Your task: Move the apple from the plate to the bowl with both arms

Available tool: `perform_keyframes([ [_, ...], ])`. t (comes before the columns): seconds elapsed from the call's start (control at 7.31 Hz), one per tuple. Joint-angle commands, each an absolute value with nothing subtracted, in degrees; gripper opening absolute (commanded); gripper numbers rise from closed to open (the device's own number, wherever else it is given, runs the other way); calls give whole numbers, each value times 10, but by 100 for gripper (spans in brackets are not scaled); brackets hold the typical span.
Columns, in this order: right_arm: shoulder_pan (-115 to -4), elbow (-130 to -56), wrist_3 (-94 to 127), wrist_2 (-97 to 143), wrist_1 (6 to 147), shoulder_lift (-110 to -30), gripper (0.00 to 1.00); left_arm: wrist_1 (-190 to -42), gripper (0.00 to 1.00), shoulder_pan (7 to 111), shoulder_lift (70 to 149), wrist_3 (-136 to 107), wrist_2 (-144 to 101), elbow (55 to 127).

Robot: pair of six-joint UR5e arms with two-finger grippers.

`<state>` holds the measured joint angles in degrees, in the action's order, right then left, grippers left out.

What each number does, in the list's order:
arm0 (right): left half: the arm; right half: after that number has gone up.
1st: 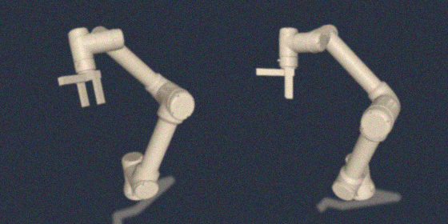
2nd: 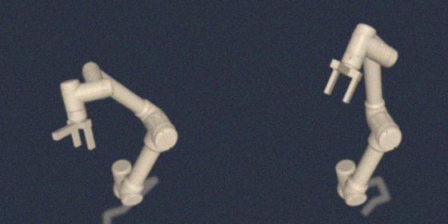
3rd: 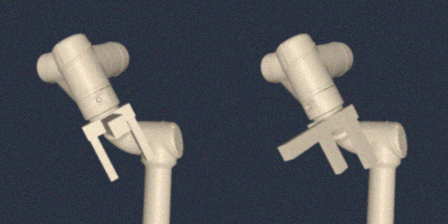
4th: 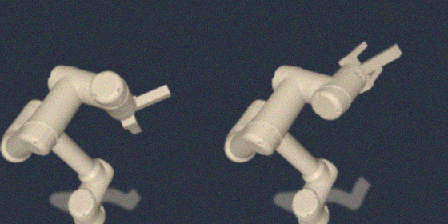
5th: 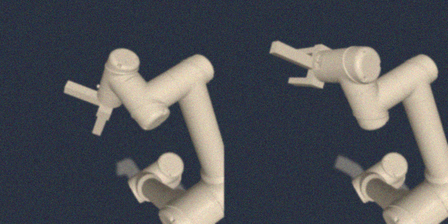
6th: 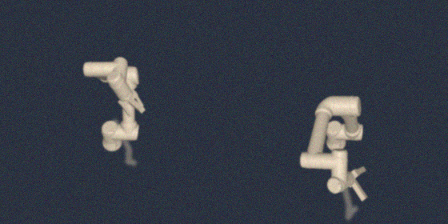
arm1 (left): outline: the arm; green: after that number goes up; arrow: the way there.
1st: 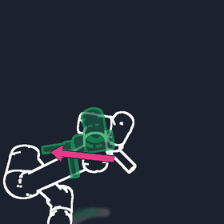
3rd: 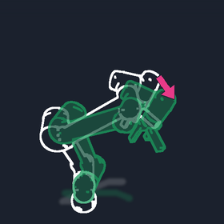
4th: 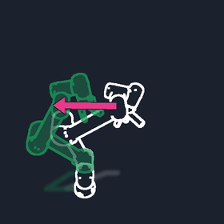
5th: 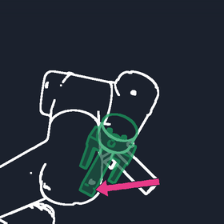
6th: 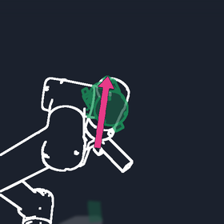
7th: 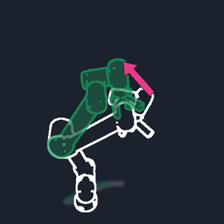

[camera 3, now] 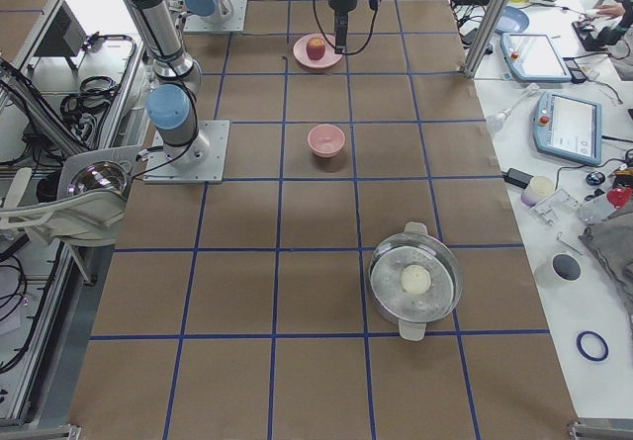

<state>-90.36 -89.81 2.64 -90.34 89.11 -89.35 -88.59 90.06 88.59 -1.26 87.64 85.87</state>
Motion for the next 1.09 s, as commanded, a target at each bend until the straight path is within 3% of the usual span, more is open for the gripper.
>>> perform_keyframes([
  [0.0,-904,-898,26,-903,896,-893,100,-886,100,900,886,-12,877,859],
  [0.96,-903,-901,24,-904,889,-893,100,-886,100,905,886,-18,876,859],
])
